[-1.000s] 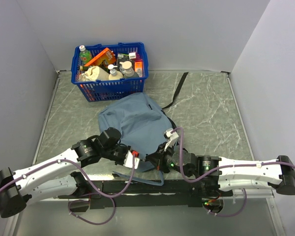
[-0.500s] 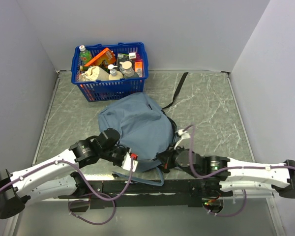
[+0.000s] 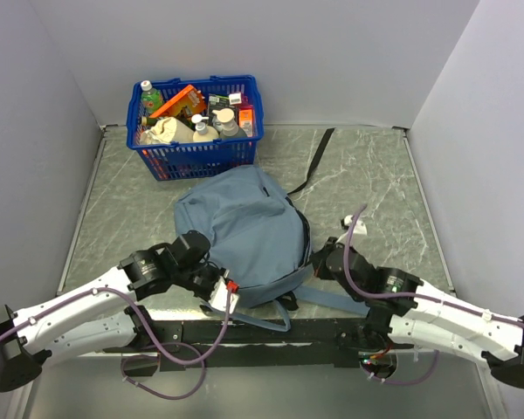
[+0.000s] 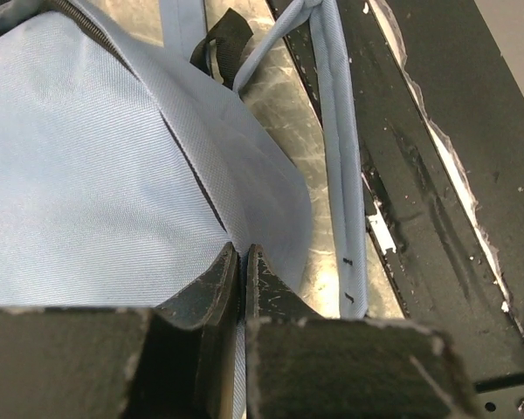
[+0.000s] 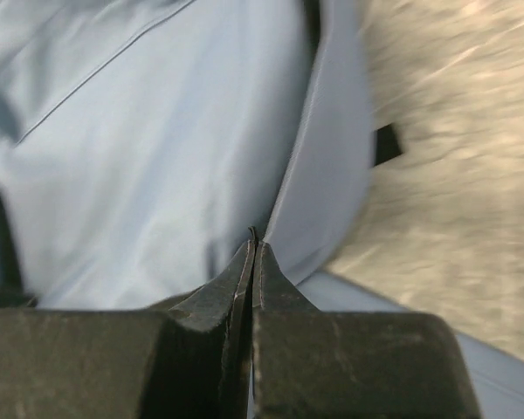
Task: Pack the student bag
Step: Zip the student bag at the center of the board.
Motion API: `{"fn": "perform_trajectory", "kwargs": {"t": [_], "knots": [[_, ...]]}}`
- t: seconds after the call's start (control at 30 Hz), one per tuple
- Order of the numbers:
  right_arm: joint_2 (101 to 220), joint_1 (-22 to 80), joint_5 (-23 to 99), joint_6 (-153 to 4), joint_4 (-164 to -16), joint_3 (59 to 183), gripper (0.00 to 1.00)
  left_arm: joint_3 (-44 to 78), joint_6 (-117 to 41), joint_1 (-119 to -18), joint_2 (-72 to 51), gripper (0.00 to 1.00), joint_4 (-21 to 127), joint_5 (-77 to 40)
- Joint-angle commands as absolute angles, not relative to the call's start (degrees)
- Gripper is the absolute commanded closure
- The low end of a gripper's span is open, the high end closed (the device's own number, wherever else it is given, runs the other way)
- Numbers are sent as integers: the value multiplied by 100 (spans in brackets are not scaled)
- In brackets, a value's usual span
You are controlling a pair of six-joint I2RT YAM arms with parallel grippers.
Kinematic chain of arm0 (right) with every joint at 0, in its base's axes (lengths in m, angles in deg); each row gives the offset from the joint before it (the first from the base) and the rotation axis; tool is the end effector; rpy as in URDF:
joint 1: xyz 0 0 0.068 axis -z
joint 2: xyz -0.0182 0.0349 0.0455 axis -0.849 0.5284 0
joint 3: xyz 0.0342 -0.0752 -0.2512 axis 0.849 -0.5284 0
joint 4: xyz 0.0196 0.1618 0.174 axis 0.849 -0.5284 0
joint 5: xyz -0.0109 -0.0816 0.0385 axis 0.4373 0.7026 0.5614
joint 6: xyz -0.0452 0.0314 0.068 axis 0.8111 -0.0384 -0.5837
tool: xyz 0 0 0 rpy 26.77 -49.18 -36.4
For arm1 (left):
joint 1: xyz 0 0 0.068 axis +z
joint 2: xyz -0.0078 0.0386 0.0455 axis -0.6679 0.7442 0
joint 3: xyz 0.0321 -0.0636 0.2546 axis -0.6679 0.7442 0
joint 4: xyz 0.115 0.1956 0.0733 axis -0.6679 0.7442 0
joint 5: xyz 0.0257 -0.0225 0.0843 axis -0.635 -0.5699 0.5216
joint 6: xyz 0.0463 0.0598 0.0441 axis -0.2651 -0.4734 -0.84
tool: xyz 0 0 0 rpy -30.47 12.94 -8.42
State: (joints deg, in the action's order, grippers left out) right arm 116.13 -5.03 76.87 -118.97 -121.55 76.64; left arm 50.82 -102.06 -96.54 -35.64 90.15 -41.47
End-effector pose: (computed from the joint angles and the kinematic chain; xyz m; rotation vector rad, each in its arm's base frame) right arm 0.1046 0.1165 0.2216 0.0845 2.1587 0.5711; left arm 0.0715 -0.1706 0.2215 2.0180 1.1708 -0.6688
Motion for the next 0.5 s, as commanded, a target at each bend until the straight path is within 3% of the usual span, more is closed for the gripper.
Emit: {"fn": "perform_trajectory", "kwargs": {"t": [0.0,0.33,0.47], "knots": [[11888,123,8180,-11106,-12321,8189,100,4913,-10422,-9710,-3730,99,9674,-4595],[12985,1486,7056,-9855,-11037,8759,100,4852,-10957,-9736,-3783,99,10289,-4745],[12847,1408,6319,-10108,-10923,8621,100,4781,-9932,-9728,-3722,39,9544,-4710]]}}
